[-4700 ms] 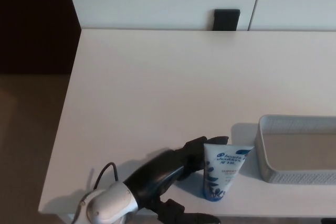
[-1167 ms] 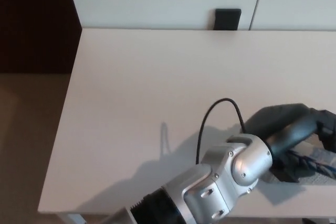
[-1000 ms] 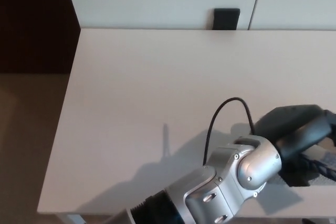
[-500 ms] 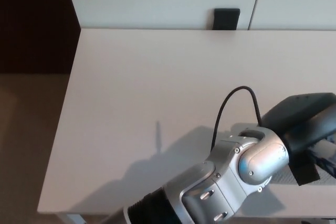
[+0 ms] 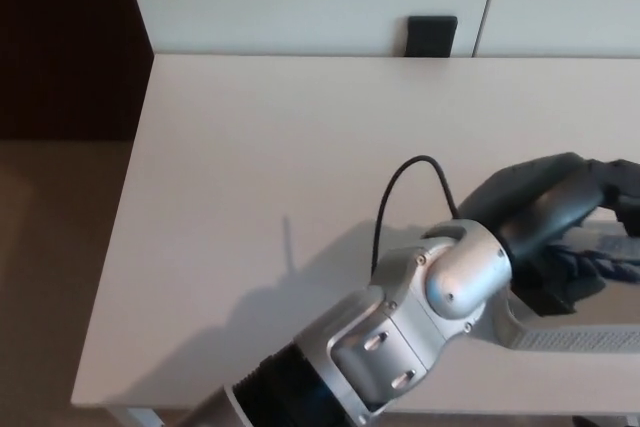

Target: The robot walks towards a table in front, picks a shampoo with left hand and puts it in a small grey container

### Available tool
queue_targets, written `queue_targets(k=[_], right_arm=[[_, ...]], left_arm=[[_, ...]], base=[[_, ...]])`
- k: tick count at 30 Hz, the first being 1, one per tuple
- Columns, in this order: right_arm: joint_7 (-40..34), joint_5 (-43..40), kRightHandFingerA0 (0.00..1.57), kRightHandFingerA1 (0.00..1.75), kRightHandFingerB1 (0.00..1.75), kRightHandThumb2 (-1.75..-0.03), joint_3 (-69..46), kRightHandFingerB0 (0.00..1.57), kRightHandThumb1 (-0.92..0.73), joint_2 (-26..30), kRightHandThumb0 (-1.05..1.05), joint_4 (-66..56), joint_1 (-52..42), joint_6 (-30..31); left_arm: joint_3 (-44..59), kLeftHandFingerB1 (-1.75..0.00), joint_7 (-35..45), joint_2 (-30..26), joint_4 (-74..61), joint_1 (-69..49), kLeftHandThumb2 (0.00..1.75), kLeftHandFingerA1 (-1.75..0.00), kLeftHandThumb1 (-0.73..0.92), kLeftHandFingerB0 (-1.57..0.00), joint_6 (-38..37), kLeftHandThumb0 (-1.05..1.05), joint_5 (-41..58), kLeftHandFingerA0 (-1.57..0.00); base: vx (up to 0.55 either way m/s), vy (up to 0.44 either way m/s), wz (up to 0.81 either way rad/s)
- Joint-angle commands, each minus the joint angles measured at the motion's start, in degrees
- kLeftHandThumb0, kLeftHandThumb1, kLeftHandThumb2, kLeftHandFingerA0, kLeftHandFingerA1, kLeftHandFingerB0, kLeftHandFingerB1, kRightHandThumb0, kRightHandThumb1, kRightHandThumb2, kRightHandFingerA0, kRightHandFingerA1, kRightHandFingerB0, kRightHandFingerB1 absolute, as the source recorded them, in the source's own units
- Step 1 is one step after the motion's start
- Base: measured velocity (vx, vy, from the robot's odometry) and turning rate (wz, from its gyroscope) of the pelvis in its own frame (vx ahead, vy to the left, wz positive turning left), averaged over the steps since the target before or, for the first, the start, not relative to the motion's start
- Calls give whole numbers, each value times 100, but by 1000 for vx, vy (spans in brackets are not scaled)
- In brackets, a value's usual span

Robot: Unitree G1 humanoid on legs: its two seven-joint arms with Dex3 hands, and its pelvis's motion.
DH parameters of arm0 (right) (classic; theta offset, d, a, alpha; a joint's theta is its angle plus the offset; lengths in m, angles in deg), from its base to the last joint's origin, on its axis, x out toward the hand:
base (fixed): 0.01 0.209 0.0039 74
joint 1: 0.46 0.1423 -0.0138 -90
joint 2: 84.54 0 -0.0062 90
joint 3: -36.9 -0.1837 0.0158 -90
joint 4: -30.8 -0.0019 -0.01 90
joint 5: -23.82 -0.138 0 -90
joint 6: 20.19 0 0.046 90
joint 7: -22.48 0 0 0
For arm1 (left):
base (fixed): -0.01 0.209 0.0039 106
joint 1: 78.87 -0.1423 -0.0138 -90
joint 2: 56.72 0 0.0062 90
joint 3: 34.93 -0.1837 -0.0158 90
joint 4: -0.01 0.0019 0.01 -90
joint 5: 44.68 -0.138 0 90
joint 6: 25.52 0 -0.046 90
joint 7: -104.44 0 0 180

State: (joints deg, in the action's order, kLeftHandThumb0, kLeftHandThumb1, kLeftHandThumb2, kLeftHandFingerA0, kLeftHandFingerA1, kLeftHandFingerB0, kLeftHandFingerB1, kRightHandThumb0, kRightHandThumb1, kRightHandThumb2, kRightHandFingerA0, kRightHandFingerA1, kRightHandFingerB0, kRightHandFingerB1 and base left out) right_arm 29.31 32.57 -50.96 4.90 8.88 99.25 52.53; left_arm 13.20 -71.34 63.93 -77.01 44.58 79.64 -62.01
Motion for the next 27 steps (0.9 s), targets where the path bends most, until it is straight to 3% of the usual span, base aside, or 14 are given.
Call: queue_targets(k=[1,7,8,11,13,14,15,16,18,19,20,25,26,27], right_arm=[[-242,-79,65,42,39,-61,-122,57,-67,-28,-44,12,-5,156],[-167,-62,67,42,38,-63,-120,56,-73,0,-48,-10,-47,-145],[-169,-42,71,42,38,-63,-103,58,-74,7,-51,-2,-40,-135],[-158,18,77,44,39,-63,-48,61,-76,30,-51,20,-7,-65],[-127,18,78,45,41,-63,-48,63,-73,42,-50,69,11,-2],[-127,18,78,45,41,-63,-48,63,-73,42,-50,69,11,-2],[-127,18,78,45,41,-63,-48,63,-73,42,-50,69,11,-2],[-127,18,78,45,41,-63,-48,63,-73,42,-50,69,12,-2],[-128,14,78,45,41,-63,-52,63,-73,46,-50,70,27,5],[-129,16,78,45,41,-63,-50,63,-73,42,-50,71,29,6],[-132,16,78,45,41,-63,-51,63,-73,38,-50,77,53,16],[-136,24,78,45,41,-63,-44,63,-73,44,-50,77,22,13],[-138,29,78,45,41,-63,-39,63,-73,42,-50,79,26,17],[-138,31,78,45,41,-63,-36,63,-73,41,-50,79,26,18]], left_arm=[[747,-102,312,1965,411,693,108,-117,50,-96,774,-21,1018,-121],[928,-102,336,2200,558,641,109,-118,48,-98,824,-27,1364,-122],[913,-106,342,2203,564,646,95,-121,52,-98,809,-32,1363,-119],[866,-105,345,2227,609,685,94,-120,52,-99,790,-34,1384,-121],[756,-96,533,2164,606,731,93,-113,52,-101,642,-32,1420,-122],[709,-63,703,2099,578,830,60,-89,68,-85,737,-42,1429,-115],[687,-63,775,2068,566,876,60,-89,68,-85,778,-42,1441,-115],[529,-82,1338,1830,494,1060,66,-117,86,-54,687,-39,1534,-89],[414,-101,1993,1621,405,1233,95,-155,92,-11,541,-29,1741,-50],[361,-101,2102,1596,323,1247,95,-155,92,-11,614,-29,1778,-50],[292,-97,2305,1637,213,1238,115,-175,92,0,702,-22,1924,-32],[-43,-73,2336,1575,-13,1212,130,-175,92,0,514,-11,1764,-33],[-138,-57,2336,1577,-146,1196,135,-175,92,0,549,-5,1748,-38],[-183,-53,2317,1568,-202,1201,137,-175,92,0,571,-2,1712,-37]], base=[[0,0,0],[0,0,0],[0,0,0],[0,0,0],[0,0,0],[0,0,0],[0,0,0],[0,0,0],[0,0,0],[0,0,0],[0,0,0],[0,0,0],[0,0,0],[0,0,0]])
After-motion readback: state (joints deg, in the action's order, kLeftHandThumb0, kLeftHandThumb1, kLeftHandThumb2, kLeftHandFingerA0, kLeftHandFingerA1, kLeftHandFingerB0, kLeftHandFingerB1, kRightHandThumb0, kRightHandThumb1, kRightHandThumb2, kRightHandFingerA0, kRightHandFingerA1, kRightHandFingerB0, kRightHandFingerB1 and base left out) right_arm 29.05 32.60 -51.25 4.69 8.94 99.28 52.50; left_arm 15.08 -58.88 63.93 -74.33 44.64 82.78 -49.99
